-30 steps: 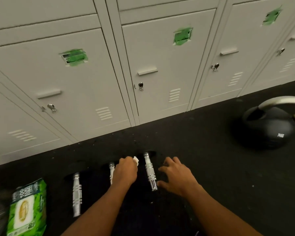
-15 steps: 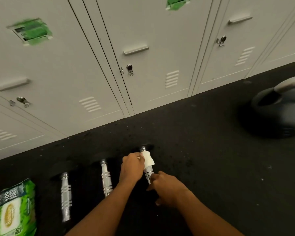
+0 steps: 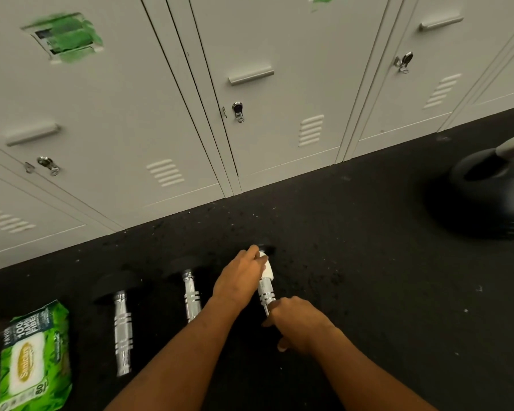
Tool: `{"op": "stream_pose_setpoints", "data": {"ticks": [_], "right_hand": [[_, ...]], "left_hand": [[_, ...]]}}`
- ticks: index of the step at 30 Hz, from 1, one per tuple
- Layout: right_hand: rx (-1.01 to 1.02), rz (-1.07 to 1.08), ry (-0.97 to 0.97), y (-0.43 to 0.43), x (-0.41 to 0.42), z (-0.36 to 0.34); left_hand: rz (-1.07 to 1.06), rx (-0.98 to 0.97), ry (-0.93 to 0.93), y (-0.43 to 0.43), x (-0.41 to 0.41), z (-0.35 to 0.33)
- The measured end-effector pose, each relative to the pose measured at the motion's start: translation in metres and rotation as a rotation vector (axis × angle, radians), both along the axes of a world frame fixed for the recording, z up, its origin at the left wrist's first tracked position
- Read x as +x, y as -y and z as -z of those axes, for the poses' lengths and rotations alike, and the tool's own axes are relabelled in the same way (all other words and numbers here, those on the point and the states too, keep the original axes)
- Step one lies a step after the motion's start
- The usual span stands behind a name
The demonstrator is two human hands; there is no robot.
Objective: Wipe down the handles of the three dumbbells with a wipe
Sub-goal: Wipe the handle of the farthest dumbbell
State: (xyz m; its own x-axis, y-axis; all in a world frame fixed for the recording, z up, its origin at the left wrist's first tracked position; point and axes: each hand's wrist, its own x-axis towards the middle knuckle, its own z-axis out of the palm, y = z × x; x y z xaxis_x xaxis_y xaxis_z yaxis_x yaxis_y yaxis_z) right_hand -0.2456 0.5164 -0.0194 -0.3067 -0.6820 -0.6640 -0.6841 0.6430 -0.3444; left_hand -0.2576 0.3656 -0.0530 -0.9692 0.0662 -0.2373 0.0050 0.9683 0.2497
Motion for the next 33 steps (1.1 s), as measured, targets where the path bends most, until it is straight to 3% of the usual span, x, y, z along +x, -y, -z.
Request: {"op": "stream_pose_setpoints", "data": {"ticks": [5, 11, 15, 20, 28, 33], "right_hand": [[-0.046, 0.014, -0.033, -0.008, 0.007, 0.001], [-0.103, 0.019, -0.044, -0.009, 0.01, 0.004], [-0.115, 0.029, -0.041, -0.01, 0.012, 0.005], [-0.113, 0.027, -0.051, -0.011, 0.013, 0.003], [-0.115, 0.034, -0.048, -0.013, 0.013, 0.004], [-0.115, 0.03, -0.056, -0.013, 0.011, 0.005]], "left_hand": [[-0.08, 0.138, -0.048, 0.0, 0.014, 0.015], [0.143, 0.326, 0.019, 0.001, 0.056, 0.028], [0.275, 0.316, 0.031, 0.006, 0.068, 0.024], [0.393, 0.166, -0.003, 0.01, 0.052, 0.023], [0.027, 0.096, -0.124, 0.017, 0.011, 0.028], [-0.022, 0.259, -0.066, 0.009, 0.032, 0.029]]}}
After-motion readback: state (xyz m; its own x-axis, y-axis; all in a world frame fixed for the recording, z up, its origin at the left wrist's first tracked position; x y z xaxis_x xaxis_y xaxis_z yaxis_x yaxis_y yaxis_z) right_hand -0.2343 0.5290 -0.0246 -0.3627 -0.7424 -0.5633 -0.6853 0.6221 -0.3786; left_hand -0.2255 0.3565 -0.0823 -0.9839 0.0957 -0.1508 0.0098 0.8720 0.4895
